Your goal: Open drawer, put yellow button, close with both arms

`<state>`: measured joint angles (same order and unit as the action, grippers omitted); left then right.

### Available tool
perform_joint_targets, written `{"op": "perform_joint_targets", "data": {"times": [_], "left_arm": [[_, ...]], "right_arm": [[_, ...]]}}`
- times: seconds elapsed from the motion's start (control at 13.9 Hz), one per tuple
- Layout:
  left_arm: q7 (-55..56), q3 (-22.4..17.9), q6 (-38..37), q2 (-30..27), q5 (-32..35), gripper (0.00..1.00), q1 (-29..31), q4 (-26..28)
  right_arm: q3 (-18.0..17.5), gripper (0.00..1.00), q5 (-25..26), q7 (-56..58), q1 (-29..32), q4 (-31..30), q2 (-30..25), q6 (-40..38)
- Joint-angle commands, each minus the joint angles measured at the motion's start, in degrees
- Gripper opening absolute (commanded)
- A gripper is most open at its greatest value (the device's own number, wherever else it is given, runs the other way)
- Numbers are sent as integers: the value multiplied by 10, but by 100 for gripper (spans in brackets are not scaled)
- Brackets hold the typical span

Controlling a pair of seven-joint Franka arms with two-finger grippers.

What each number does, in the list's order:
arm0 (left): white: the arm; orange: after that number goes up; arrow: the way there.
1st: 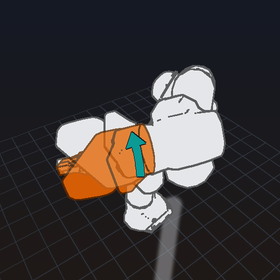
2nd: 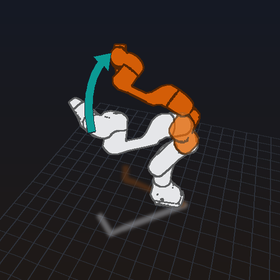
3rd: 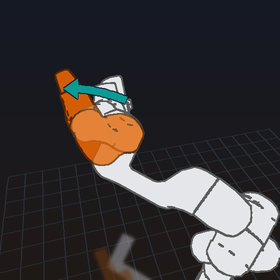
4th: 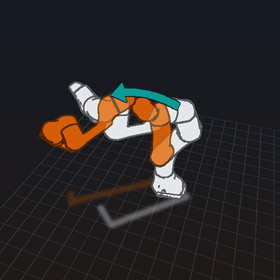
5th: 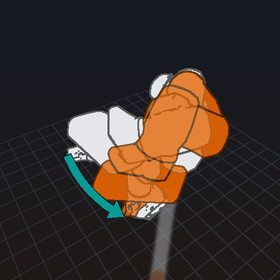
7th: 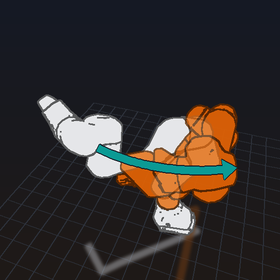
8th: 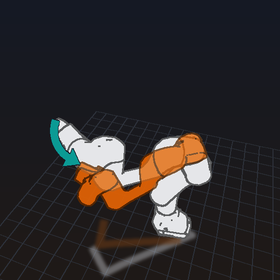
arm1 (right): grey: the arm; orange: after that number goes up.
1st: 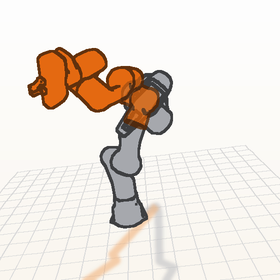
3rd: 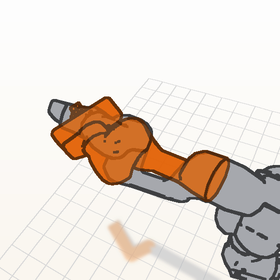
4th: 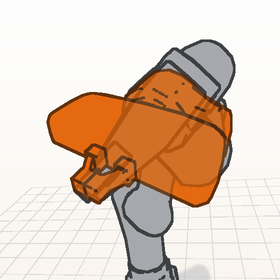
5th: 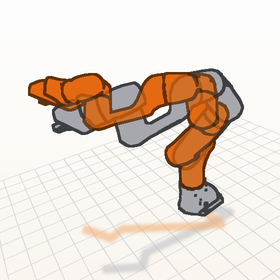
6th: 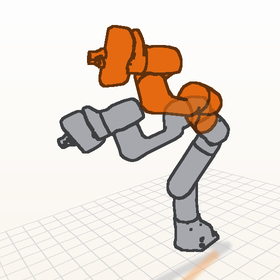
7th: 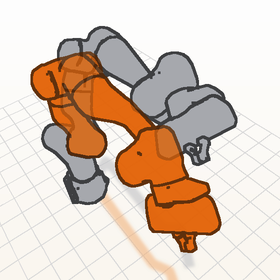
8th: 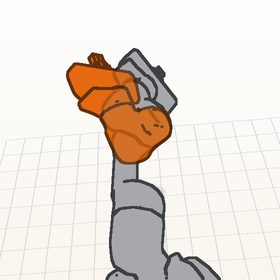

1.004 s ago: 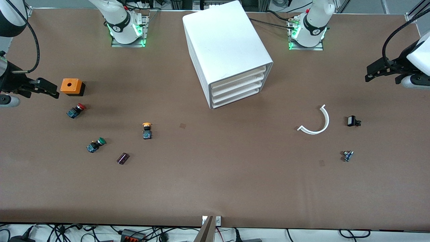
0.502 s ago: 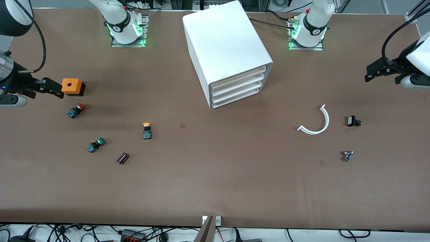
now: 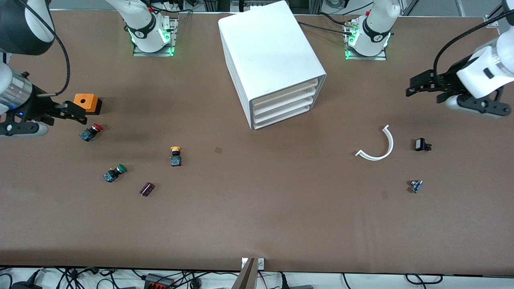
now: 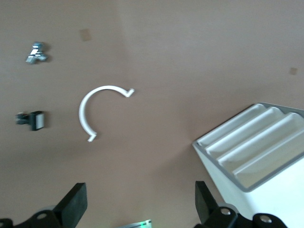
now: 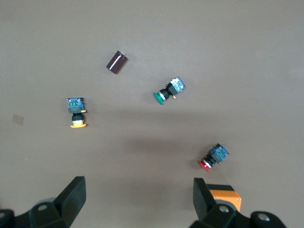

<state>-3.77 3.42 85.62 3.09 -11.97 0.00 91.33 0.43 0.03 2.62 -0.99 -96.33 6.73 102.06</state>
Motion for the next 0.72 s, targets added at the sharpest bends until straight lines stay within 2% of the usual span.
{"op": "perform_joint_targets", "data": {"times": [0.0,0.07,0.43,0.65], "left_arm": [[-10,6,-17,63,-37,100,-11,-38],[-10,7,-17,77,-53,100,-16,-37],[-46,16,-18,156,-160,100,-28,-31],[-211,16,-12,218,-266,100,-23,-20]], "right_arm": [[-3,100,-67,-2,-6,-4,27,16],[-3,100,-86,-2,-11,-4,40,22],[-2,100,-77,-22,-87,-4,107,93],[-2,100,-15,-89,-129,-4,151,127]]}}
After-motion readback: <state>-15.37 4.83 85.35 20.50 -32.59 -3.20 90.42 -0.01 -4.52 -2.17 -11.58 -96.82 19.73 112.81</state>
